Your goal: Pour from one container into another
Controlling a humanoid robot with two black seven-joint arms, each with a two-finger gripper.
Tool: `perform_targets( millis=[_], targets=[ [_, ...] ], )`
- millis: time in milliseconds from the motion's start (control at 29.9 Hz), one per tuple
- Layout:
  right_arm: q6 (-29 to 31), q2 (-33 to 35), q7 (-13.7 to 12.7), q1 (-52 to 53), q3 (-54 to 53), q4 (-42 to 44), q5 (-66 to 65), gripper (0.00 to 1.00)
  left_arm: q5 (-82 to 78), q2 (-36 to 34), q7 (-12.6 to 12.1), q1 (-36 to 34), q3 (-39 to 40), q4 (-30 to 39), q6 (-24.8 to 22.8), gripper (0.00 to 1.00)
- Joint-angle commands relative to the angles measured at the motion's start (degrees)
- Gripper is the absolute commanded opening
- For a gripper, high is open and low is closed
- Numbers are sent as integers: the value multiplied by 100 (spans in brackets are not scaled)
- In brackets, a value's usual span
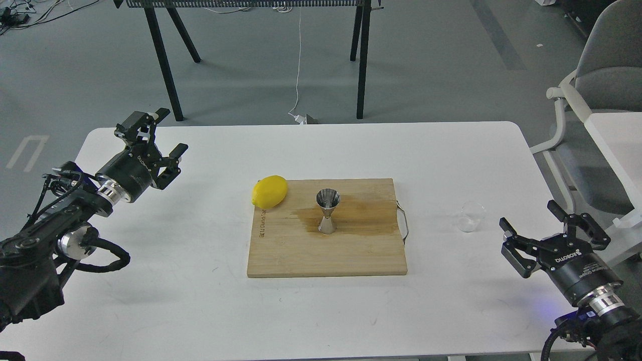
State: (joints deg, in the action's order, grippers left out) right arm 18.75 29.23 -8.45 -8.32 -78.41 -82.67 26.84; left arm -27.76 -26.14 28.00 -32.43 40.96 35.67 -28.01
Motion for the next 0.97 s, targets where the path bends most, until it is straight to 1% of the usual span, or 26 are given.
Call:
perform_targets(
  millis=[0,67,201,334,401,569,936],
  targets=[
    [-222,4,-16,916,124,338,-371,96,209,-5,0,96,0,-16,1,94],
    [-266,-40,-16,1357,212,601,-521,96,236,-5,0,105,0,-16,1,94],
    [-214,-312,10,2183,563,1462,-636,96,367,-14,0,131,9,-25,1,95],
    [-188,-629,28,2746,695,2385,-741,96,718,-49,0,131,18,-34,1,95],
    [-109,-796,37,2914,696,2685,-803,96,780,-66,0,122,18,-34,1,95],
    [85,-867,37,3152,704,2835,-829,96,781,-84,0,96,18,-34,1,95],
    [94,-937,37,3249,704,2844,-847,96,745,-66,0,26,0,-113,1,95]
  ],
)
